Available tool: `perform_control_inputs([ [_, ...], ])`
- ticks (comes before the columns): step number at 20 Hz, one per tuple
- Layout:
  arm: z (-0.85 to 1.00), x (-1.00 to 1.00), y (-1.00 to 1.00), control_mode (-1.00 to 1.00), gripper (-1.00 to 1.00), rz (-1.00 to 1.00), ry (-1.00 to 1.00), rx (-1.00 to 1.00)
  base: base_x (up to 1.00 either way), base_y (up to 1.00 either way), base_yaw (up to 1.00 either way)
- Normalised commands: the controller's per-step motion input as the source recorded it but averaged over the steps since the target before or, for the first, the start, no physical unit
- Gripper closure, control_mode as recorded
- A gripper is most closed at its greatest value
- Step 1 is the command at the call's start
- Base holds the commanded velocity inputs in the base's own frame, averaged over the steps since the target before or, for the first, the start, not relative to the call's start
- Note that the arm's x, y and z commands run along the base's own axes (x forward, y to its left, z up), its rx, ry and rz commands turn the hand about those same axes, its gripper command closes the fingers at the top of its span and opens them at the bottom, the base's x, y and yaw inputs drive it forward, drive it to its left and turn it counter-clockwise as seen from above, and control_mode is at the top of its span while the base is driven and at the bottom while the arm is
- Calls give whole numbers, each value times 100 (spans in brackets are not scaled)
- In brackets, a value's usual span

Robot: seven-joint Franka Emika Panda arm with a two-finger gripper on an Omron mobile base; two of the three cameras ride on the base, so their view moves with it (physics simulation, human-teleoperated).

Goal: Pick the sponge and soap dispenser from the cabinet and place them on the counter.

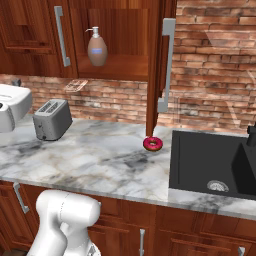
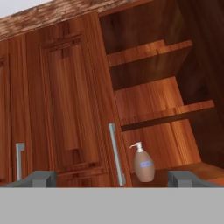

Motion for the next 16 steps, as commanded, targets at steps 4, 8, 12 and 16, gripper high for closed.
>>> perform_control_inputs([
  [4, -1, 0, 14, -100, -100, -5, -6, 0, 0, 0, 0],
  [8, 0, 3, 6, -100, -100, -3, -4, 0, 0, 0, 0],
  [12, 0, 14, 0, -100, -100, 0, -1, -3, 0, 0, 0],
  [16, -5, 16, 0, -100, -100, 0, 0, -6, 0, 0, 0],
])
